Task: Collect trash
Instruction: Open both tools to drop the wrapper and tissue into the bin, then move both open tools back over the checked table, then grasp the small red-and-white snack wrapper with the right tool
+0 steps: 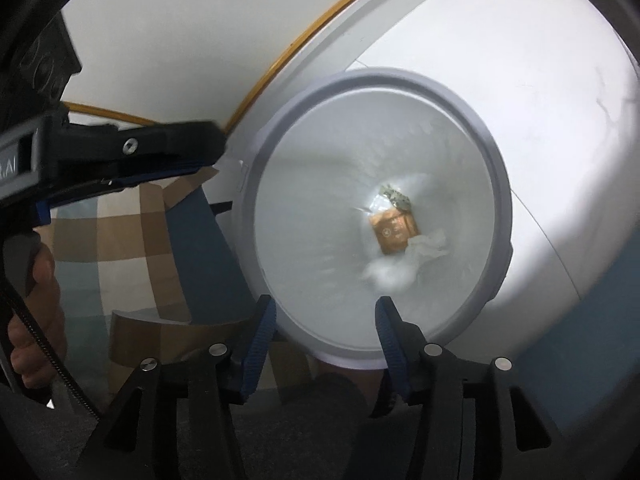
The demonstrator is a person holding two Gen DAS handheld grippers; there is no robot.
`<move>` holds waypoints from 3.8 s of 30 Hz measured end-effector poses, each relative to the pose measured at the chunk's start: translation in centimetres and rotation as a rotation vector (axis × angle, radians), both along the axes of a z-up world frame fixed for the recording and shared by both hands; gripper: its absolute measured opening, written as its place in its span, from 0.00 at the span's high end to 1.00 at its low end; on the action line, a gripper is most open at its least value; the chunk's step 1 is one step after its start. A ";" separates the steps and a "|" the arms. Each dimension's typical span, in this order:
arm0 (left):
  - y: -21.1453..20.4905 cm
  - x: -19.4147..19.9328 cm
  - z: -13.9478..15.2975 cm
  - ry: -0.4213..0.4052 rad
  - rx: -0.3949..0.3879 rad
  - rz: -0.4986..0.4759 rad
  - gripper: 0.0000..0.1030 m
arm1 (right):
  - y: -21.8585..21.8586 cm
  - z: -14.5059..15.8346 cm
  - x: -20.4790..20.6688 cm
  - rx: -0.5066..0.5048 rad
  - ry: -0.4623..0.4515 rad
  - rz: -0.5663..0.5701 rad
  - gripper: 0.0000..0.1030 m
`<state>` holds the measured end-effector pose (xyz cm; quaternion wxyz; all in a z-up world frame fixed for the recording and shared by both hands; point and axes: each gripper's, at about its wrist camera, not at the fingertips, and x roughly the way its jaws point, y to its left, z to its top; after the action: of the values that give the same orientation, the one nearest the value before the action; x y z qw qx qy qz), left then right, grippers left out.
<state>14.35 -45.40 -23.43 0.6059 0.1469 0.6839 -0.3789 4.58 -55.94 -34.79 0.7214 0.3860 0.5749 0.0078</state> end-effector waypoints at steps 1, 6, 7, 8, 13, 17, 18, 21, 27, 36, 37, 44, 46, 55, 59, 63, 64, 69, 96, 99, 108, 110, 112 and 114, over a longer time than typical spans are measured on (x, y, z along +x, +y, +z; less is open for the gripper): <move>0.1 -0.1 0.3 -0.009 -0.004 0.003 0.44 | -0.1 0.2 -0.1 -0.009 -0.001 -0.002 0.47; 1.5 -0.5 2.0 -0.051 -0.032 0.027 0.43 | -0.9 1.7 -0.6 -0.045 -0.010 -0.043 0.43; 1.8 -0.5 2.5 -0.068 -0.035 0.040 0.43 | -1.2 2.1 -0.8 -0.061 -0.004 -0.053 0.41; 2.1 -0.5 3.0 -0.089 -0.037 0.051 0.43 | -1.5 2.4 -0.9 -0.072 -0.001 -0.062 0.41; 3.5 -0.9 6.3 -0.225 -0.034 0.084 0.43 | -3.8 5.3 -1.9 -0.118 -0.034 -0.142 0.40; 4.8 -1.6 9.2 -0.294 -0.070 0.095 0.43 | -4.3 8.2 -2.4 -0.160 -0.076 -0.171 0.37; 5.2 -1.8 10.1 -0.320 -0.075 0.098 0.43 | -4.3 9.1 -2.5 -0.172 -0.087 -0.180 0.36; 6.9 -2.4 12.1 -0.377 -0.095 0.126 0.41 | -4.1 12.0 -3.2 -0.212 -0.140 -0.199 0.32; 12.0 -3.1 16.0 -0.510 -0.147 0.281 0.29 | -2.9 18.3 -4.0 -0.316 -0.269 -0.206 0.32; 20.2 -5.0 21.1 -0.680 -0.208 0.468 0.23 | 0.5 26.4 -6.0 -0.438 -0.434 -0.219 0.27; 21.1 -5.3 21.7 -0.709 -0.212 0.487 0.20 | 0.9 26.9 -6.2 -0.444 -0.443 -0.217 0.27; 28.1 -7.0 24.4 -0.809 -0.249 0.637 0.13 | 6.4 32.3 -7.0 -0.517 -0.581 -0.154 0.22; 29.5 -7.6 25.0 -0.835 -0.249 0.673 0.11 | 8.8 34.1 -7.1 -0.542 -0.651 -0.113 0.19; 37.5 -9.4 25.8 -0.936 -0.221 0.836 0.08 | 18.7 38.3 -6.6 -0.555 -0.822 0.069 0.19; 40.9 -9.3 25.1 -0.953 -0.200 0.921 0.07 | 23.2 38.8 -5.8 -0.543 -0.865 0.158 0.18; 44.2 -9.4 23.7 -0.958 -0.175 0.996 0.07 | 27.2 38.3 -5.0 -0.521 -0.894 0.235 0.15; 45.0 -9.6 23.4 -0.957 -0.169 1.010 0.07 | 28.1 38.0 -4.9 -0.513 -0.900 0.253 0.14; 48.7 -9.8 20.9 -0.941 -0.144 1.092 0.06 | 32.9 36.0 -3.7 -0.493 -0.911 0.360 0.14; 60.4 -9.7 15.2 -0.806 -0.161 1.348 0.06 | 49.6 24.1 2.8 -0.342 -0.629 0.788 0.16; 60.8 -9.7 15.2 -0.804 -0.174 1.354 0.06 | 51.1 22.9 2.8 -0.333 -0.599 0.817 0.26; 62.0 -9.4 14.7 -0.756 -0.193 1.380 0.06 | 53.9 20.4 2.9 -0.368 -0.530 0.851 0.61; 62.0 -9.4 14.7 -0.752 -0.196 1.381 0.06 | 54.2 19.9 2.8 -0.379 -0.518 0.867 0.69; 62.0 -9.3 14.6 -0.748 -0.197 1.382 0.06 | 54.5 19.6 2.6 -0.399 -0.516 0.880 0.77; 62.0 -9.4 14.6 -0.746 -0.198 1.383 0.06 | 54.7 19.5 2.3 -0.423 -0.525 0.896 0.77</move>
<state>4.96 16.64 -8.80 0.9035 -0.2487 0.3349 0.0985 6.92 -1.22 -15.31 0.8284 -0.0640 0.4726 0.2938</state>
